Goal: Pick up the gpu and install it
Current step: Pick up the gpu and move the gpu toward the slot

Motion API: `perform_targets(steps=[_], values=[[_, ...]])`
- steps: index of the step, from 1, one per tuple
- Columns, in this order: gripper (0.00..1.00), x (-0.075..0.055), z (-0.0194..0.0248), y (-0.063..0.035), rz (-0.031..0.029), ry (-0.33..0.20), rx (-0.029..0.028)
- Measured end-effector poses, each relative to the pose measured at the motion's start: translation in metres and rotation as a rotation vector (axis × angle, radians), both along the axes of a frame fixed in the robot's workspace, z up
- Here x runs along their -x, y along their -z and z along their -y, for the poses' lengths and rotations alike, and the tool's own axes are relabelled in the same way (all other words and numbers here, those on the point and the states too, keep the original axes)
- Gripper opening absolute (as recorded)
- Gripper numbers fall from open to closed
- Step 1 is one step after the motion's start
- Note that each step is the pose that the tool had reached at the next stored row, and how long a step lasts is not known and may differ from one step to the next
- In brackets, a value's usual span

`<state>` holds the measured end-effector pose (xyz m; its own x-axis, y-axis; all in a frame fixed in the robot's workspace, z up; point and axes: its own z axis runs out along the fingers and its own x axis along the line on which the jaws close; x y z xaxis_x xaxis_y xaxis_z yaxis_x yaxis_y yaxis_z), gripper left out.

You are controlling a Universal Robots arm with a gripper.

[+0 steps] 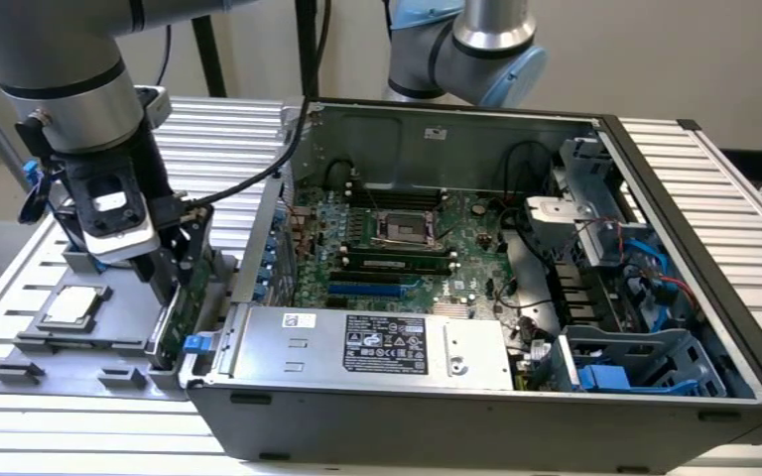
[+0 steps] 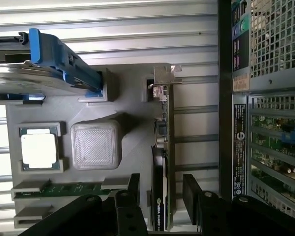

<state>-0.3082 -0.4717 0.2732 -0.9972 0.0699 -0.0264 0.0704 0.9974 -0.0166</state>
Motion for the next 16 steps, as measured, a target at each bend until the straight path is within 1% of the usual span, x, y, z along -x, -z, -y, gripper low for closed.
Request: perform_targets(steps=[3,5,8,11,13,14,16], values=[[0.48,-0.001,0.0005,0.0055,0.0004,0.000,-0.0024],[0.48,-0.001,0.0011,0.0090,0.0005,0.000,-0.0062],[0.48,-0.001,0.0017,0.0133,0.0011,0.000,-0.0160],[0.48,-0.001,0.0025,0.0172,0.0022,0.000,-0.0294],[0.48,-0.001,0.0036,0.0201,0.0026,0.000,-0.0362],[0.48,-0.001,0.0043,0.0216,0.0027,0.000,-0.0384],[0.48,-0.001,0.0051,0.0234,0.0028,0.000,-0.0392]])
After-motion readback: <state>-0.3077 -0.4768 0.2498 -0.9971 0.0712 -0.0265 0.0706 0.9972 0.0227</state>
